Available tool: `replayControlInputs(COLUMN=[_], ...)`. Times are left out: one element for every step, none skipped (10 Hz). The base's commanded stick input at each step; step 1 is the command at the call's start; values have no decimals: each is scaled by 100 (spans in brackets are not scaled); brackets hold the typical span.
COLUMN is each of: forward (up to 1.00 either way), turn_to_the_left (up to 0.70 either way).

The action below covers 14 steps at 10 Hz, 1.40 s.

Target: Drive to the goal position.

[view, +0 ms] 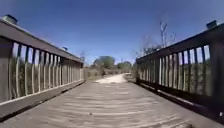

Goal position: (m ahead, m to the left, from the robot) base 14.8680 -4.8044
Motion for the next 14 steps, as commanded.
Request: replayControlInputs(forward=[50,50,50,50,50,50,50,50,50,50,50,50,50,50], turn_to_the_left=[0,0,0,0,0,0,0,0,0,0,0,0,0,0])
